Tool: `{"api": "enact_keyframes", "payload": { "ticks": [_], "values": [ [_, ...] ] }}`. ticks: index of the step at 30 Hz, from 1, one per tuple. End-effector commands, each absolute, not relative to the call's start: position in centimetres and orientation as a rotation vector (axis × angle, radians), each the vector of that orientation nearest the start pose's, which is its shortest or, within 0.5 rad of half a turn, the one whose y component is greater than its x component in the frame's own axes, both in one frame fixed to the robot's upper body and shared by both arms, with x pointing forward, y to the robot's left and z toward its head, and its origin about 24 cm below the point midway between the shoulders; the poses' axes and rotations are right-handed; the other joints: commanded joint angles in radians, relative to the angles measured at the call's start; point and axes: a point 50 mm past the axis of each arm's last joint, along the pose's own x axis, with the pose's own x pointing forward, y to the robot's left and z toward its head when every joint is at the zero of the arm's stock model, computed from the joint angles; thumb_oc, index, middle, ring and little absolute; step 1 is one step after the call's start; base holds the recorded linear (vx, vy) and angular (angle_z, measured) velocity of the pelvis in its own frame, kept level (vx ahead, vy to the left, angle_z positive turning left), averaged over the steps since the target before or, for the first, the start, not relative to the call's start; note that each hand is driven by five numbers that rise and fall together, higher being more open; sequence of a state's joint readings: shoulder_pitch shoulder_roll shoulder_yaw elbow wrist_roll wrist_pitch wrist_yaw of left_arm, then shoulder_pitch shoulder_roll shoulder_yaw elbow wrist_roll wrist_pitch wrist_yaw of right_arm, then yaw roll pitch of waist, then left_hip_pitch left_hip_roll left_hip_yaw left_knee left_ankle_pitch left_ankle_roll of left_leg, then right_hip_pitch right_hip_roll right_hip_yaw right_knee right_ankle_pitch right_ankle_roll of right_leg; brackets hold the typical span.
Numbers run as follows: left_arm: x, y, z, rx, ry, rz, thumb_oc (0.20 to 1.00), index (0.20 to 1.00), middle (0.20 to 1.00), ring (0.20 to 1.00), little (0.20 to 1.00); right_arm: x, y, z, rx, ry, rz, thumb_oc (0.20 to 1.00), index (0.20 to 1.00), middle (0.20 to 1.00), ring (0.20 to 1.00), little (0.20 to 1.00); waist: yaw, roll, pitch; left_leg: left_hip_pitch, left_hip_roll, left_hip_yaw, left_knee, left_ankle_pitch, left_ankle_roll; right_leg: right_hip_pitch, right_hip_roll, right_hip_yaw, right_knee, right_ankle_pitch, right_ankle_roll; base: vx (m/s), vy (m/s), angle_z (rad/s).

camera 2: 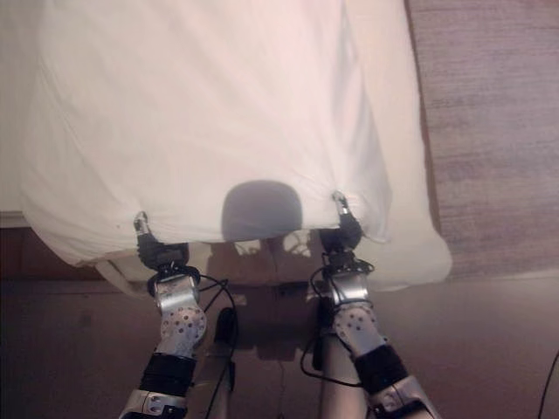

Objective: Make the bed

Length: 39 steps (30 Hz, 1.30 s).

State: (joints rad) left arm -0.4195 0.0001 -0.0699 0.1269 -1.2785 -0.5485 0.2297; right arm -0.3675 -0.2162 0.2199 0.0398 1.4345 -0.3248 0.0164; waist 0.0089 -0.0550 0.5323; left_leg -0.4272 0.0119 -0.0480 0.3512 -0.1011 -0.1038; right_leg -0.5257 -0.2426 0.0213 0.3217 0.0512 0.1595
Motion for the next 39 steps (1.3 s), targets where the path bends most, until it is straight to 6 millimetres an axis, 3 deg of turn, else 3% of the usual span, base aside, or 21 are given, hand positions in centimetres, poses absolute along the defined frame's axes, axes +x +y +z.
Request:
{"api": "enact_keyframes", "payload": {
  "ticks": [1, 4, 5, 6, 7, 8, 10, 13, 14, 19, 20, 21, 22, 25, 28, 29, 30, 31, 34, 37, 39],
  "values": [
    [29.2, 20.5, 14.9, -1.166, -0.672, 0.191, 0.200, 0.200, 0.200, 0.200, 0.200, 28.3, -15.0, 14.3, 1.229, -0.490, 0.203, 0.200, 0.200, 0.200, 0.200, 0.200, 0.008, -0.021, -0.122, -0.060, -0.031, 0.048, 0.062, -0.030, 0.083, 0.106, -0.122, -0.108, -0.355, 0.250, 0.058, 0.02, 0.850, -0.06],
    [28.9, 20.8, 14.9, -1.115, -0.672, 0.187, 0.200, 0.200, 0.200, 0.200, 0.200, 28.0, -14.9, 13.5, 1.236, -0.465, 0.194, 0.200, 0.200, 0.200, 0.200, 0.200, 0.008, -0.029, -0.133, -0.065, -0.056, 0.071, 0.056, -0.016, 0.091, 0.125, -0.089, -0.126, -0.309, 0.158, 0.032, -0.03, 0.435, -0.67],
    [28.9, 20.5, 15.1, -1.119, -0.667, 0.163, 0.200, 0.200, 0.200, 0.200, 0.200, 27.9, -14.8, 13.1, 1.239, -0.451, 0.180, 0.200, 0.200, 0.200, 0.200, 0.200, 0.004, -0.032, -0.137, -0.049, -0.077, 0.076, 0.018, -0.004, 0.107, 0.115, -0.002, -0.097, -0.244, 0.076, 0.006, -0.04, 0.243, -0.14],
    [28.9, 20.5, 15.1, -1.119, -0.668, 0.163, 0.200, 0.200, 0.200, 0.200, 0.200, 27.9, -14.8, 13.1, 1.239, -0.451, 0.180, 0.200, 0.200, 0.200, 0.200, 0.200, 0.004, -0.035, -0.139, -0.050, -0.079, 0.077, 0.014, 0.000, 0.107, 0.110, -0.004, -0.095, -0.241, 0.076, 0.005, -0.09, 0.414, -0.02],
    [28.7, 20.1, 14.9, -1.097, -0.649, 0.149, 0.200, 0.200, 0.200, 0.200, 0.200, 27.7, -14.8, 12.3, 1.240, -0.424, 0.172, 0.200, 0.200, 0.200, 0.200, 0.200, 0.010, -0.038, -0.138, -0.022, -0.095, 0.085, -0.053, 0.023, 0.116, 0.097, 0.101, -0.103, -0.164, 0.009, -0.024, -0.08, 0.233, -0.08],
    [28.6, 20.0, 14.6, -1.083, -0.635, 0.157, 0.200, 0.200, 0.200, 0.200, 0.200, 27.6, -14.7, 12.0, 1.232, -0.414, 0.168, 0.200, 0.200, 0.200, 0.200, 0.200, 0.013, -0.040, -0.140, -0.004, -0.102, 0.091, -0.101, 0.042, 0.113, 0.090, 0.146, -0.123, -0.125, -0.016, -0.036, -0.09, 0.274, -0.14],
    [28.4, 20.0, 14.3, -1.070, -0.620, 0.164, 0.200, 0.200, 0.200, 0.200, 0.200, 27.5, -14.5, 11.7, 1.236, -0.400, 0.168, 0.200, 0.200, 0.200, 0.200, 0.200, 0.014, -0.044, -0.145, 0.018, -0.107, 0.094, -0.158, 0.063, 0.110, 0.111, 0.170, -0.147, -0.126, -0.032, -0.044, -0.03, 0.076, -0.10],
    [28.4, 19.2, 13.4, -1.025, -0.557, 0.147, 0.200, 0.200, 0.200, 0.200, 0.200, 27.3, -14.9, 11.3, 1.194, -0.395, 0.151, 0.200, 0.200, 0.200, 0.200, 0.200, 0.012, -0.042, -0.143, 0.052, -0.133, 0.077, -0.215, 0.106, 0.093, 0.142, 0.278, -0.065, -0.138, -0.053, -0.069, 0.00, -0.013, 0.01],
    [28.3, 18.7, 12.3, -1.018, -0.498, 0.155, 0.200, 0.200, 0.200, 0.200, 0.200, 27.1, -15.0, 11.0, 1.186, -0.389, 0.142, 0.200, 0.200, 0.200, 0.200, 0.200, 0.002, -0.017, -0.145, 0.069, -0.141, 0.058, -0.230, 0.115, 0.107, 0.111, 0.342, 0.016, -0.091, -0.062, -0.084, 0.02, -0.041, 0.00],
    [27.2, 17.7, 10.5, -1.092, -0.441, 0.160, 0.200, 0.200, 0.200, 0.200, 0.200, 26.7, -16.5, 10.1, 1.083, -0.355, 0.097, 0.200, 0.200, 0.200, 0.200, 0.200, -0.022, 0.035, -0.155, 0.014, -0.158, 0.077, -0.124, 0.113, 0.081, 0.165, 0.293, -0.004, -0.174, -0.047, -0.090, -0.02, -0.079, 0.07],
    [27.4, 16.9, 10.5, -1.116, -0.427, 0.137, 0.200, 0.200, 0.200, 0.200, 0.200, 26.8, -17.4, 10.1, 1.040, -0.366, 0.070, 0.200, 0.200, 0.200, 0.200, 0.200, -0.025, 0.054, -0.121, -0.046, -0.136, 0.122, 0.021, 0.215, -0.031, 0.194, 0.275, -0.026, -0.182, -0.050, -0.109, -0.07, -0.164, 0.31],
    [27.6, 16.7, 10.4, -1.119, -0.417, 0.132, 0.200, 0.200, 0.200, 0.200, 0.200, 26.8, -17.9, 9.8, 1.014, -0.361, 0.049, 0.200, 0.200, 0.200, 0.200, 0.200, -0.026, 0.058, -0.115, -0.049, -0.120, 0.140, 0.043, 0.218, -0.046, 0.200, 0.273, -0.039, -0.175, -0.056, -0.120, -0.07, -0.164, 0.21],
    [27.6, 16.7, 10.4, -1.119, -0.417, 0.132, 0.200, 0.200, 0.200, 0.200, 0.200, 26.8, -17.9, 9.8, 1.014, -0.361, 0.049, 0.200, 0.200, 0.200, 0.200, 0.200, -0.026, 0.058, -0.115, -0.049, -0.120, 0.140, 0.043, 0.218, -0.046, 0.200, 0.273, -0.039, -0.175, -0.056, -0.120, -0.01, -0.157, 0.77],
    [27.4, 17.3, 10.1, -1.110, -0.422, 0.178, 0.200, 0.200, 0.200, 0.200, 0.200, 26.9, -18.1, 8.4, 1.029, -0.329, -0.008, 0.200, 0.200, 0.200, 0.200, 0.200, -0.023, 0.045, -0.148, -0.008, -0.099, 0.079, 0.006, 0.101, 0.047, 0.194, 0.267, -0.047, -0.128, -0.095, -0.120, 0.04, -0.106, 0.49],
    [27.1, 17.9, 10.5, -1.091, -0.455, 0.189, 0.200, 0.200, 0.200, 0.200, 0.200, 26.9, -18.4, 8.2, 1.015, -0.323, -0.014, 0.200, 0.200, 0.200, 0.200, 0.200, -0.014, 0.024, -0.161, -0.007, -0.046, 0.017, -0.018, 0.102, 0.064, 0.182, 0.243, -0.037, -0.106, -0.103, -0.117, 0.03, 0.027, 0.07],
    [26.9, 18.7, 10.8, -1.079, -0.488, 0.215, 0.200, 0.200, 0.200, 0.200, 0.200, 26.9, -18.4, 7.7, 1.018, -0.300, -0.027, 0.200, 0.200, 0.200, 0.200, 0.200, 0.003, 0.007, -0.166, 0.055, 0.042, -0.062, -0.140, 0.150, 0.062, 0.179, 0.221, -0.028, -0.082, -0.121, -0.115, 0.04, 0.097, 0.09],
    [26.9, 18.7, 10.8, -1.079, -0.488, 0.215, 0.200, 0.200, 0.200, 0.200, 0.200, 26.9, -18.4, 7.7, 1.018, -0.300, -0.027, 0.200, 0.200, 0.200, 0.200, 0.200, 0.002, 0.007, -0.167, 0.055, 0.042, -0.062, -0.145, 0.154, 0.062, 0.177, 0.220, -0.028, -0.084, -0.119, -0.115, 0.04, 0.193, 0.02],
    [27.0, 19.1, 11.1, -1.062, -0.505, 0.229, 0.200, 0.200, 0.200, 0.200, 0.200, 26.8, -18.7, 7.5, 1.012, -0.297, -0.044, 0.200, 0.200, 0.200, 0.200, 0.200, 0.010, -0.002, -0.177, 0.073, 0.145, -0.109, -0.235, 0.233, 0.049, 0.157, 0.202, -0.016, -0.056, -0.137, -0.110, 0.01, 0.224, -0.02],
    [27.1, 19.2, 11.4, -1.056, -0.518, 0.228, 0.200, 0.200, 0.200, 0.200, 0.200, 26.9, -19.2, 7.4, 0.992, -0.298, -0.066, 0.200, 0.200, 0.200, 0.200, 0.200, 0.022, 0.021, -0.181, 0.109, 0.225, -0.104, -0.359, 0.320, 0.000, 0.132, 0.164, -0.034, -0.002, -0.155, -0.086, 0.01, 0.292, 0.11],
    [27.5, 19.0, 11.3, -1.049, -0.502, 0.209, 0.200, 0.200, 0.200, 0.200, 0.200, 26.9, -19.4, 7.6, 0.993, -0.311, -0.079, 0.200, 0.200, 0.200, 0.200, 0.200, 0.036, 0.040, -0.185, 0.105, 0.222, -0.130, -0.412, 0.343, -0.036, 0.147, 0.114, -0.049, -0.018, -0.135, -0.046, 0.02, 0.575, 0.34],
    [27.9, 18.7, 11.1, -1.051, -0.481, 0.198, 0.200, 0.200, 0.200, 0.200, 0.200, 26.8, -19.0, 7.8, 0.997, -0.316, -0.056, 0.200, 0.200, 0.200, 0.200, 0.200, 0.028, 0.032, -0.180, 0.068, 0.129, -0.100, -0.276, 0.215, -0.008, 0.182, 0.017, -0.045, -0.113, -0.051, -0.001, -0.01, 0.645, 0.33]
  ]
}}
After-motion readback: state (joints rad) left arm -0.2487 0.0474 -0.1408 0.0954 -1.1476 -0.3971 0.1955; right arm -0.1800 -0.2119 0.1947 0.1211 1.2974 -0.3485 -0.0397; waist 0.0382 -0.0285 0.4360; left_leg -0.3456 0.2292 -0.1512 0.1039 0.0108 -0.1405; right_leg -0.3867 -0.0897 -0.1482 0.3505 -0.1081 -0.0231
